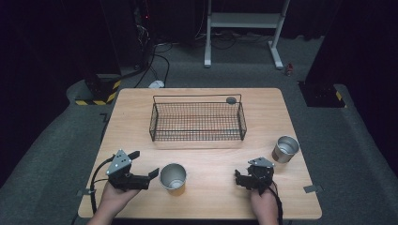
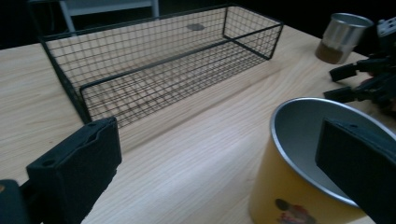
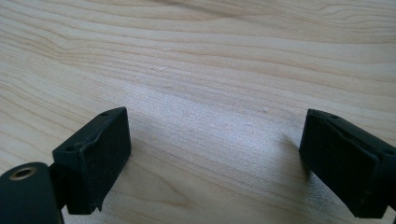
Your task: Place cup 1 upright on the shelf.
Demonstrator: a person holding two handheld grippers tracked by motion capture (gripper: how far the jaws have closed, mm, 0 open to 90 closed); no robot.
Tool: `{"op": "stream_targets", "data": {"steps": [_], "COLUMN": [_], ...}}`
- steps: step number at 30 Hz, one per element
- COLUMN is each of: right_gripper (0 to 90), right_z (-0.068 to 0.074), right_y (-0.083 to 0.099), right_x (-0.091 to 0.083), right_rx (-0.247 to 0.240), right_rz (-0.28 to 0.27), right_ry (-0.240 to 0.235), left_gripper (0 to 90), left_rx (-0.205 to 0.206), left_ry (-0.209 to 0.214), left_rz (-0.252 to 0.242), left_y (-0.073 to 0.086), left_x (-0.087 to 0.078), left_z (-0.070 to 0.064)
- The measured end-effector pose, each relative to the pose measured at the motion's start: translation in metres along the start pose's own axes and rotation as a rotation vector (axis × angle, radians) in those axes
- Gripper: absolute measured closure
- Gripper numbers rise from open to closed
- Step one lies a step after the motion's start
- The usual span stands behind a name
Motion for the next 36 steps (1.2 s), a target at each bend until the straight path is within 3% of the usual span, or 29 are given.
{"op": "stream_targets", "data": {"steps": [4, 8, 15, 27, 30, 36], "right_gripper": [8.9, 8.9, 8.9, 8.9, 8.9, 8.9], "right_z": [0.0, 0.0, 0.0, 0.0, 0.0, 0.0], "right_y": [0.0, 0.0, 0.0, 0.0, 0.0, 0.0], "right_x": [0.0, 0.0, 0.0, 0.0, 0.0, 0.0], "right_rx": [0.0, 0.002, 0.0, 0.002, 0.0, 0.002], "right_rz": [0.0, 0.001, 0.0, 0.001, 0.0, 0.001], "right_ry": [0.0, 0.0, 0.001, 0.0, 0.0, 0.0], "left_gripper": [0.7, 0.7, 0.6, 0.1, 0.1, 0.0], "left_rx": [0.021, 0.011, 0.002, 0.058, 0.089, 0.099], "left_ry": [0.01, 0.054, 0.105, 0.152, 0.152, 0.167], "left_rz": [-0.009, -0.028, -0.017, 0.016, 0.024, 0.036], "left_y": [-0.003, -0.005, -0.004, 0.002, 0.005, 0.008], "left_x": [0.001, 0.001, 0.007, 0.018, 0.023, 0.027], "left_z": [-0.009, -0.017, -0.029, -0.048, -0.052, -0.057]}}
Point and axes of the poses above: each handheld gripper's, and its own axes: x roughly forward along the jaws, y roughly out of its underside, z roughly to its left, the point moved 2 cm from there along x, roughly forward along the jaws, and after that the axes turned 9 degrees about -z, right-handed, at the moved point
